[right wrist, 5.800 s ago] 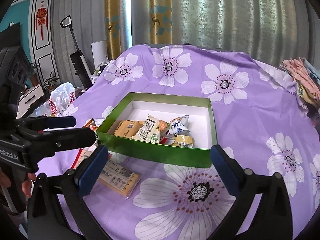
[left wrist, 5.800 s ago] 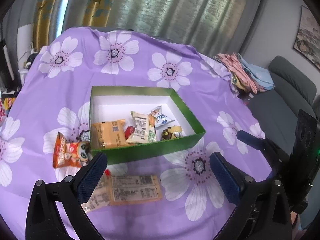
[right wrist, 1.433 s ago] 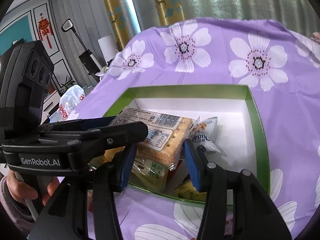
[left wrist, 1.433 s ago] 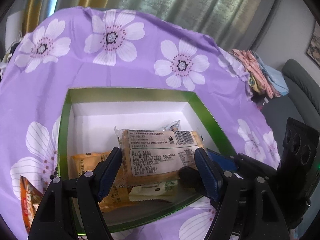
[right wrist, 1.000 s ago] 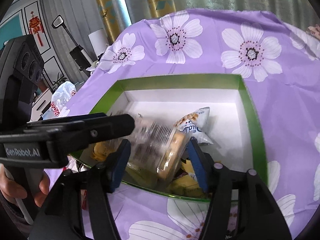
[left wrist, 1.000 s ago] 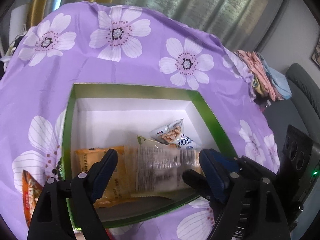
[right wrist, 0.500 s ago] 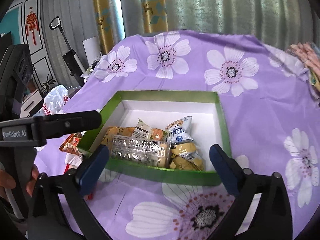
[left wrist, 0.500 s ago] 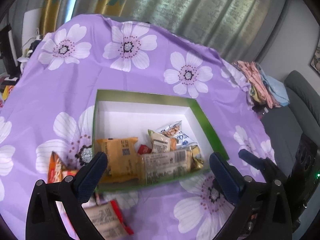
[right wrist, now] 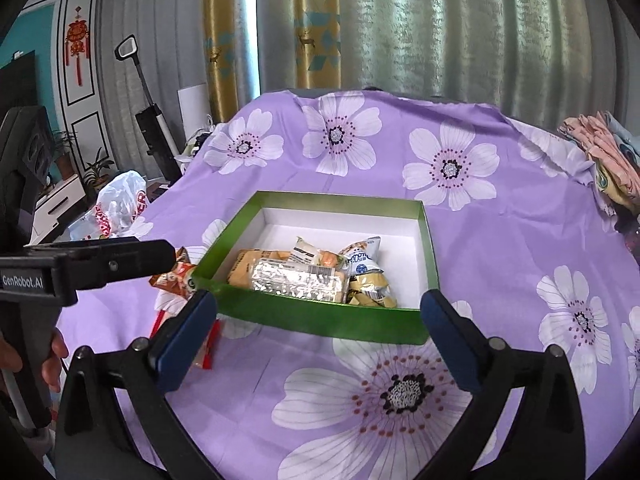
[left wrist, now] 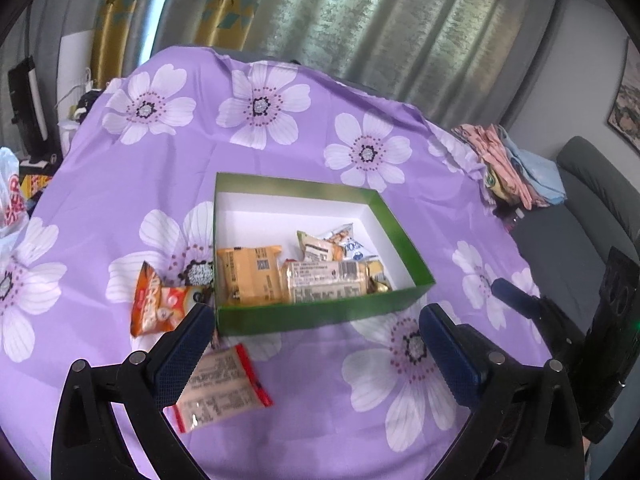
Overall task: Organize snacks
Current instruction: 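Open the left gripper and withdraw it from the green box, then move the left gripper down to the red-and-white packet beside the box, then close the left gripper on the red-and-white packet and lift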
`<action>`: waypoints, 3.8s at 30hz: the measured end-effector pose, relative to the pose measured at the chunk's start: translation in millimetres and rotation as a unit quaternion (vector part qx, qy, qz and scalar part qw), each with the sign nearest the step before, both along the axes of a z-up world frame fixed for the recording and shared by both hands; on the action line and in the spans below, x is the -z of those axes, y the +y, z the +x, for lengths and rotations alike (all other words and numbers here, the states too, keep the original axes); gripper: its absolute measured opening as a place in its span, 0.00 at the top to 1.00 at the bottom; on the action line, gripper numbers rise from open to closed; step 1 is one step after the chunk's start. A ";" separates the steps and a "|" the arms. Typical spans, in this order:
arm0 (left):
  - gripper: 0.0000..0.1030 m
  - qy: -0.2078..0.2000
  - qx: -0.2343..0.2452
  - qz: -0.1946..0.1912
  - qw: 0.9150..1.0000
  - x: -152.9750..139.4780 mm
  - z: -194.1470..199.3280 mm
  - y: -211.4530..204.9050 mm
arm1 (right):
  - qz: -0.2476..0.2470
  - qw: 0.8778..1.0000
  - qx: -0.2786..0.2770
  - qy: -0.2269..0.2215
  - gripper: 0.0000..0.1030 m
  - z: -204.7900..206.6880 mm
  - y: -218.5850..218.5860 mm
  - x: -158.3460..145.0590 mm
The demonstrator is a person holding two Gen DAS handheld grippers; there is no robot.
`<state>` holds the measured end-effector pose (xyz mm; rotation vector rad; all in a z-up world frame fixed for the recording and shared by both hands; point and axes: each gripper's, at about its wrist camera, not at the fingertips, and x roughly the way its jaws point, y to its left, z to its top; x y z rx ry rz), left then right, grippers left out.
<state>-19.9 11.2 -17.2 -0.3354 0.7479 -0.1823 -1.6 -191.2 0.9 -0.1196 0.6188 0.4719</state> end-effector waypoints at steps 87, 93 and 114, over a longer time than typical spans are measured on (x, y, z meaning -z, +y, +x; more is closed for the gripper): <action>0.01 0.110 -0.055 -0.036 0.992 120.7 -15.7 59.4 | 0.021 0.965 -0.202 0.163 0.10 0.4 125.6 127.2; 0.03 0.104 -0.047 -0.038 0.993 122.9 -15.0 56.7 | 0.020 0.959 -0.215 0.184 0.14 6.7 137.9 133.9; 0.27 0.101 -0.032 -0.045 0.993 120.6 -18.8 49.4 | 0.007 0.961 -0.223 0.166 0.52 1.3 142.5 130.1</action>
